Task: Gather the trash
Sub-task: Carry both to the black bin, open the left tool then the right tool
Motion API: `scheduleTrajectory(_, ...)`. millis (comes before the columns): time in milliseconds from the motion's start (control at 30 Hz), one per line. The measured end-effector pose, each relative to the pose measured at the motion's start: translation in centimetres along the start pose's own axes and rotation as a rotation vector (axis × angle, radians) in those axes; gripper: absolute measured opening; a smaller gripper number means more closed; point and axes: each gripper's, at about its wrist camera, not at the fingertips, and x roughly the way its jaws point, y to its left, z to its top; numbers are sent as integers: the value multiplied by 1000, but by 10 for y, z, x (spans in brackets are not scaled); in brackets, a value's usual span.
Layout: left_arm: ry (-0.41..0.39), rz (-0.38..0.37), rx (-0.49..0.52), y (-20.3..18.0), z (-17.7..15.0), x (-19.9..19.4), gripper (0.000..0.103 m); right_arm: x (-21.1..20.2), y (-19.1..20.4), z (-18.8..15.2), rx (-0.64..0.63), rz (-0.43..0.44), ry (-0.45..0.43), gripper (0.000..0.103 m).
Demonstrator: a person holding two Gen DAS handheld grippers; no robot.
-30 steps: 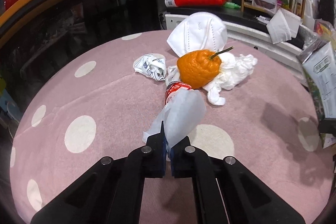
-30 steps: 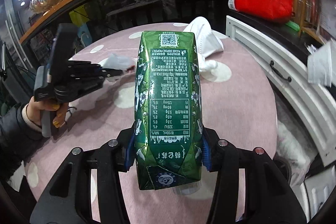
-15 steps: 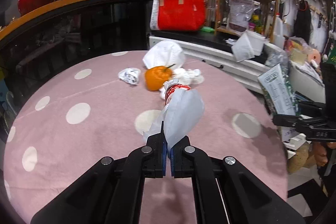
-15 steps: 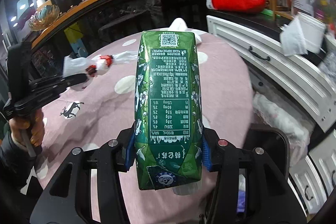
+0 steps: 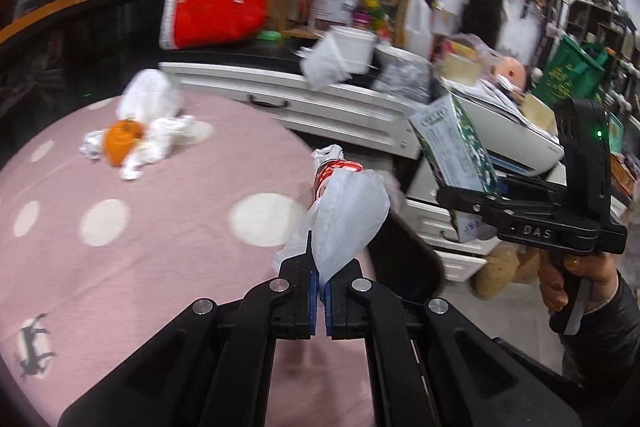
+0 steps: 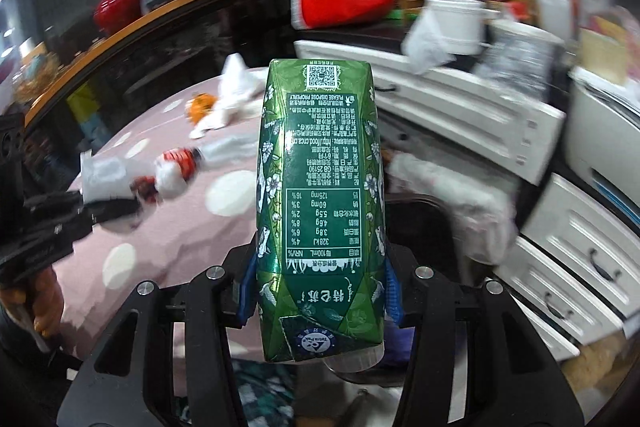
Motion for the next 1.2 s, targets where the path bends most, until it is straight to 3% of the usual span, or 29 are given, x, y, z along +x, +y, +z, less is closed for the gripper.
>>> scheduleTrajectory(200, 116, -27, 76, -60, 5, 54, 3, -23, -49, -22, 94, -85, -5, 49)
scheduleTrajectory(333, 183, 4, 119, -86, 3, 91, 3, -29, -72, -36, 146, -105, 2, 49)
scheduleTrajectory(467, 276, 6, 127, -101, -5, 126, 3, -31, -88, -50, 176, -119, 16, 49)
scheduleTrajectory(767, 381, 59, 152, -109, -18, 176, 5, -34, -107, -65, 222, -138, 32, 49)
scheduleTrajectory(833, 398, 52, 141, -109, -20, 181, 9, -34, -109, -68, 227, -139, 36, 49)
scheduleTrajectory(867, 403, 49, 143, -110, -21, 183, 20, -34, -109, -69, 228, -140, 38, 49)
scheduleTrajectory(900, 401, 53, 146, -111, -22, 185, 39, -34, -109, -70, 230, -141, 41, 49)
scheduleTrajectory(967, 381, 72, 153, -113, -21, 186, 65, -33, -111, -71, 235, -142, 44, 49)
scheduleTrajectory(1000, 371, 72, 149, -113, -20, 186, 70, -33, -112, -71, 237, -142, 45, 49)
scheduleTrajectory(1200, 336, 28, 131, -116, -14, 171, 74, -20, -118, -71, 244, -155, 71, 49)
